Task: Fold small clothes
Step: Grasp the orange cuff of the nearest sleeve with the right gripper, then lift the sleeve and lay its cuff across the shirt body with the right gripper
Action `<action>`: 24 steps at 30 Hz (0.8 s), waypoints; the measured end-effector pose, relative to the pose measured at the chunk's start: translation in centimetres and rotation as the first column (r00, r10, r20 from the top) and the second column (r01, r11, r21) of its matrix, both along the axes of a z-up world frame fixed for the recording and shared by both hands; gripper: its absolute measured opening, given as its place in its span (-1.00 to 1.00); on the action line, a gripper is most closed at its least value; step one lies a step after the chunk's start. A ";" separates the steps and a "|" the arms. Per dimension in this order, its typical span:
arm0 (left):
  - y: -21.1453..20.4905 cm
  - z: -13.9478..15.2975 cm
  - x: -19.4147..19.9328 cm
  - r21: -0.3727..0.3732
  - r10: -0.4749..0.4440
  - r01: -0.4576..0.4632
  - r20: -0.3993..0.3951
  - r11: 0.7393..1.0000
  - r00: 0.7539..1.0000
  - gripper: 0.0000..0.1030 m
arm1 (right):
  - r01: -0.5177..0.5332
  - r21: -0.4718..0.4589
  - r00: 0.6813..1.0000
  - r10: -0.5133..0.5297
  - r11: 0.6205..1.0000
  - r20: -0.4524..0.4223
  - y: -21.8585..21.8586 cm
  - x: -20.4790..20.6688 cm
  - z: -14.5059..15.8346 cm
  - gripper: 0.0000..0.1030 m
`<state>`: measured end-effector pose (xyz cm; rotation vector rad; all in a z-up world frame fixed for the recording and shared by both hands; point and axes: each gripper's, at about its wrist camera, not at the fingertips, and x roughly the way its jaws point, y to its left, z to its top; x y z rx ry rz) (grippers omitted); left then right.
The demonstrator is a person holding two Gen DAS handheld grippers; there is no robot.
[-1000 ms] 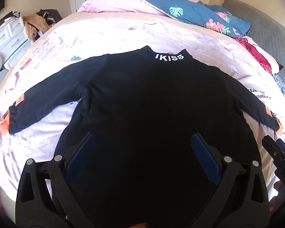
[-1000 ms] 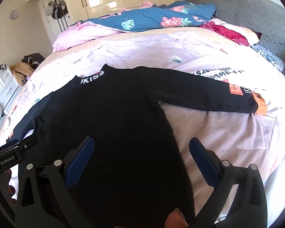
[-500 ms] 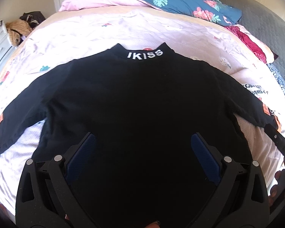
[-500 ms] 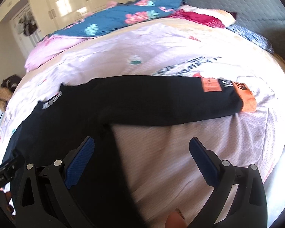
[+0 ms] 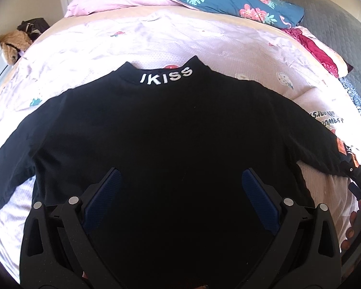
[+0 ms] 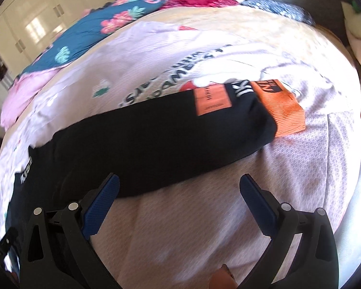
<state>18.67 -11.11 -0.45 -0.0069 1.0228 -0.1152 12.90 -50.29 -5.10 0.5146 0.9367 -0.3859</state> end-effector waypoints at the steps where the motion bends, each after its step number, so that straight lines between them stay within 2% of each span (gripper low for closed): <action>1: -0.2 0.0 0.3 0.003 0.000 0.000 0.002 1.000 1.000 0.84 | 0.007 0.008 1.000 -0.007 1.000 0.003 -0.5 0.2 -0.2 0.92; 7: -0.5 -0.5 1.9 0.020 0.002 -0.002 -0.009 1.000 1.000 0.84 | 0.092 0.035 0.996 -0.092 0.995 -0.019 -3.4 1.1 -1.3 0.92; 13: -0.6 -0.8 3.1 0.026 0.013 -0.013 -0.018 1.000 1.000 0.84 | 0.181 0.096 0.983 -0.184 0.979 0.024 -6.5 1.7 -2.1 0.90; 15: -0.6 -0.9 3.5 0.022 0.017 -0.016 -0.022 1.000 1.000 0.84 | 0.208 0.095 0.975 -0.214 0.974 0.059 -7.3 1.7 -2.1 0.57; 17: -0.6 -0.9 3.7 0.020 0.023 -0.023 -0.025 1.000 0.999 0.84 | 0.221 0.076 0.971 -0.227 0.972 0.081 -7.7 1.6 -2.0 0.01; 18: -0.6 -0.8 3.7 0.013 0.024 -0.024 -0.025 1.000 0.999 0.84 | 0.220 0.075 0.969 -0.227 0.973 0.101 -7.8 1.6 -1.8 -0.15; 19: -0.6 -0.7 3.7 0.009 0.023 -0.023 -0.025 1.000 0.999 0.84 | 0.212 0.079 0.968 -0.220 0.974 0.120 -7.9 1.5 -1.7 -0.44; 20: -0.5 -0.6 3.7 0.003 0.022 -0.022 -0.024 1.000 0.999 0.84 | 0.198 0.088 0.968 -0.209 0.976 0.141 -7.9 1.4 -1.5 -0.61; 24: -0.2 0.0 3.5 -0.014 0.023 -0.023 -0.022 1.000 1.000 0.84 | 0.147 0.095 0.963 -0.164 0.985 0.214 -7.5 1.0 0.0 -0.72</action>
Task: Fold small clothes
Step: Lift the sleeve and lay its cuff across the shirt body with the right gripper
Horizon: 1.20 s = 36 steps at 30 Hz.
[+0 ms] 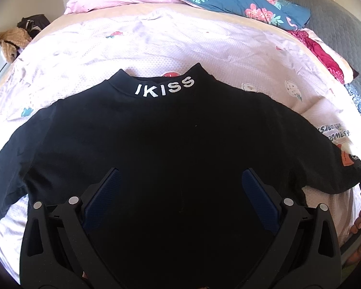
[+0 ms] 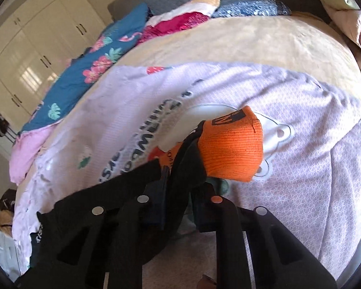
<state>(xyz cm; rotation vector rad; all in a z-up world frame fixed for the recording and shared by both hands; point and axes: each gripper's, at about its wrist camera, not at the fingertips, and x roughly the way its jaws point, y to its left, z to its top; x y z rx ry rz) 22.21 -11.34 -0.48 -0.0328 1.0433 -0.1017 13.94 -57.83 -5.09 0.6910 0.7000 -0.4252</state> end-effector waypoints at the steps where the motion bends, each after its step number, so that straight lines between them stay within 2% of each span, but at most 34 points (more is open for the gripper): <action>1: 0.1 0.2 -0.1 -0.005 -0.001 0.001 0.002 1.000 1.000 0.84 | -0.012 -0.004 1.000 0.012 1.000 0.018 0.2 0.0 0.5 -0.74; 11: 2.6 3.8 -0.8 -0.011 0.032 -0.032 0.078 0.999 0.996 0.84 | -0.176 -0.066 0.969 0.185 0.982 0.166 5.2 0.7 7.2 -0.80; 16: 5.0 5.4 -1.2 -0.043 0.072 -0.068 0.106 0.997 0.992 0.84 | -0.272 -0.109 0.933 0.290 0.956 0.214 9.3 1.9 10.0 -0.80; 21: 7.4 6.3 -1.7 -0.039 0.109 -0.105 0.132 0.994 0.985 0.84 | -0.363 -0.147 0.890 0.389 0.920 0.238 14.2 2.7 12.1 -0.80; 24: 8.8 6.5 -1.8 -0.066 0.120 -0.113 0.127 0.991 0.985 0.84 | -0.407 -0.162 0.867 0.436 0.899 0.241 17.1 3.2 12.8 -0.80; 30: 11.9 6.2 -2.1 -0.166 0.162 -0.144 0.103 0.976 0.981 0.84 | -0.505 -0.201 0.804 0.542 0.839 0.244 22.3 3.7 13.6 -0.80; 36: 14.8 5.7 -2.3 -0.236 0.205 -0.184 0.070 0.954 0.976 0.84 | -0.587 -0.238 0.746 0.631 0.774 0.211 27.0 4.4 12.9 -0.80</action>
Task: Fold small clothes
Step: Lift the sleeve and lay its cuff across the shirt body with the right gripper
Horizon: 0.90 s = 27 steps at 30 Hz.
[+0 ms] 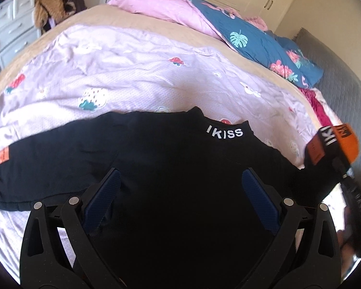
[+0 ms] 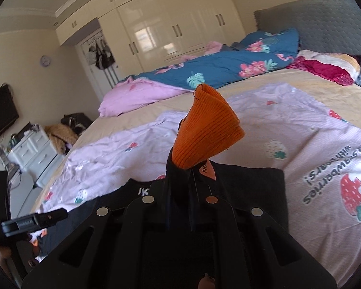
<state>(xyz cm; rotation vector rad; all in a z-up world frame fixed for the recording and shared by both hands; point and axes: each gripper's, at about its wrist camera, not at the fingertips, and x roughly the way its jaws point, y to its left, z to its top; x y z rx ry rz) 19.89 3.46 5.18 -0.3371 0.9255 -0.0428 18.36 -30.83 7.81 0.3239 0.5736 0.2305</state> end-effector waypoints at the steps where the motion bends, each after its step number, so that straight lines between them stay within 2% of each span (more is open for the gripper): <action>1: 0.5 -0.2 -0.1 -0.031 0.000 0.000 -0.003 1.000 1.000 0.84 | -0.015 -0.008 1.000 0.015 1.000 -0.004 0.8 0.1 -0.2 -0.80; 7: 2.0 -1.1 -0.2 -0.162 -0.036 0.036 0.005 0.986 0.999 0.84 | -0.100 -0.040 0.995 0.099 0.994 -0.031 5.0 0.4 -1.8 -0.80; 10: 2.7 -2.0 -0.1 -0.276 -0.056 0.056 0.009 0.959 0.998 0.84 | -0.138 -0.062 0.990 0.136 0.988 -0.043 6.9 0.6 -2.7 -0.80; 14: 3.3 -2.9 0.0 -0.336 -0.062 0.059 0.003 0.940 0.998 0.84 | -0.190 -0.087 0.980 0.184 0.978 -0.073 9.2 0.8 -4.2 -0.80; 19: 4.3 -4.2 0.4 -0.373 -0.060 0.050 -0.015 0.926 0.998 0.84 | -0.252 -0.150 0.964 0.235 0.956 -0.122 12.2 1.2 -6.4 -0.78; 24: 4.7 -5.6 0.8 -0.405 -0.073 0.053 -0.036 0.913 0.997 0.84 | -0.311 -0.144 0.943 0.286 0.939 -0.169 14.1 1.1 -7.9 -0.68; 26: 4.7 -6.3 1.1 -0.415 -0.080 0.051 -0.052 0.909 0.995 0.84 | -0.346 -0.123 0.928 0.321 0.930 -0.189 14.5 0.9 -8.3 -0.44; 27: 4.6 -6.6 1.2 -0.419 -0.084 0.051 -0.060 0.907 0.995 0.84 | -0.371 -0.089 0.916 0.349 0.925 -0.197 14.6 0.6 -8.4 -0.40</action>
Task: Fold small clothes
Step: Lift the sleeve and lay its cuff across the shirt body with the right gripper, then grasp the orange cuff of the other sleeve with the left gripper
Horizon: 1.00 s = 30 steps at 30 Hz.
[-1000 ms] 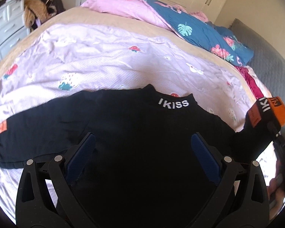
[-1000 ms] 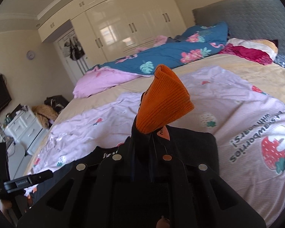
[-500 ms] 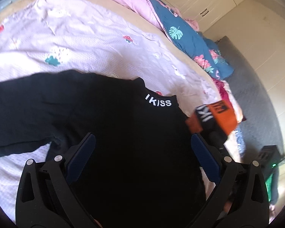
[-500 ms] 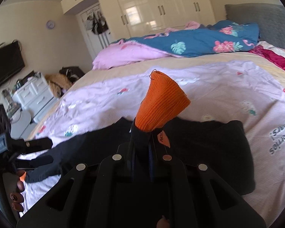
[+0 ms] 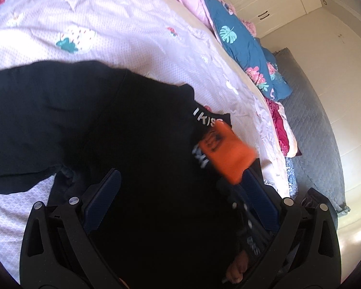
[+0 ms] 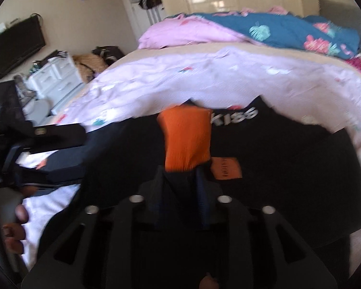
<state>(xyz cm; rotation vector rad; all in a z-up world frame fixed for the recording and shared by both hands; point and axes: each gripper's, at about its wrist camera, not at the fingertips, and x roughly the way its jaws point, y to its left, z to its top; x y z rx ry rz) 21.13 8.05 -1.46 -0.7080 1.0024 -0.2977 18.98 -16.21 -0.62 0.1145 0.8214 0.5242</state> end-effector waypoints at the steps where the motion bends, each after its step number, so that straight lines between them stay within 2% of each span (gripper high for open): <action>1: -0.1 -0.3 0.1 -0.002 -0.004 0.004 -0.006 1.000 1.000 0.84 | -0.021 0.020 1.000 0.021 1.000 -0.016 0.0 -0.2 0.0 -0.19; 2: -0.3 -0.7 0.2 -0.007 -0.014 0.013 -0.014 1.000 1.000 0.84 | -0.041 0.037 0.999 0.042 0.998 -0.030 0.0 -0.4 -0.1 0.04; 3: -0.5 -1.0 0.3 -0.010 -0.020 0.019 -0.021 1.000 1.000 0.84 | -0.052 0.050 0.998 0.054 0.997 -0.037 -0.1 -0.8 -0.1 0.09; 6: -1.1 -2.2 0.5 -0.019 -0.040 0.039 -0.050 0.999 0.998 0.83 | -0.060 0.092 0.996 0.065 0.994 -0.054 -1.0 -1.9 0.3 0.10; 9: -2.2 -3.3 0.6 -0.013 -0.070 0.070 -0.074 0.997 0.995 0.81 | -0.016 0.150 0.998 0.026 0.989 -0.063 -2.9 -2.5 1.0 0.16; 11: -3.4 -4.0 0.8 0.000 -0.091 0.091 -0.091 0.996 0.992 0.54 | 0.028 0.155 0.998 -0.018 0.988 -0.067 -4.4 -2.7 1.4 0.16; 12: -3.8 -4.3 0.9 0.002 -0.100 0.101 -0.093 0.995 0.991 0.22 | 0.069 0.145 0.996 -0.059 0.987 -0.071 -5.5 -2.7 1.6 0.16; 13: -4.3 -4.5 0.9 0.006 -0.104 0.105 -0.099 0.994 0.990 0.13 | 0.091 0.142 0.994 -0.081 0.986 -0.073 -6.2 -2.7 1.7 0.16; 15: -5.5 -5.0 1.2 0.032 -0.114 0.118 -0.110 0.992 0.987 0.11 | 0.147 0.148 0.987 -0.135 0.978 -0.083 -7.9 -2.6 1.9 0.16; 17: -6.3 -4.9 1.2 0.074 -0.118 0.126 -0.097 0.989 0.988 -0.19 | 0.195 0.158 0.979 -0.183 0.968 -0.089 -9.6 -2.5 2.2 0.16; 19: -6.9 -4.3 1.4 0.088 -0.127 0.133 -0.073 0.987 0.989 -0.84 | 0.243 0.168 0.969 -0.230 0.955 -0.090 -11.6 -2.5 2.4 0.16; 24: -7.3 -0.1 0.6 0.089 -0.150 0.145 0.047 0.985 0.988 -0.87 | 0.345 0.162 0.938 -0.338 0.924 -0.071 -15.5 -2.6 2.9 0.16; 30: -7.2 6.8 -1.5 0.061 -0.159 0.149 0.224 0.987 0.962 -0.90 | 0.417 0.161 0.909 -0.409 0.895 -0.077 -18.2 -2.5 2.8 0.16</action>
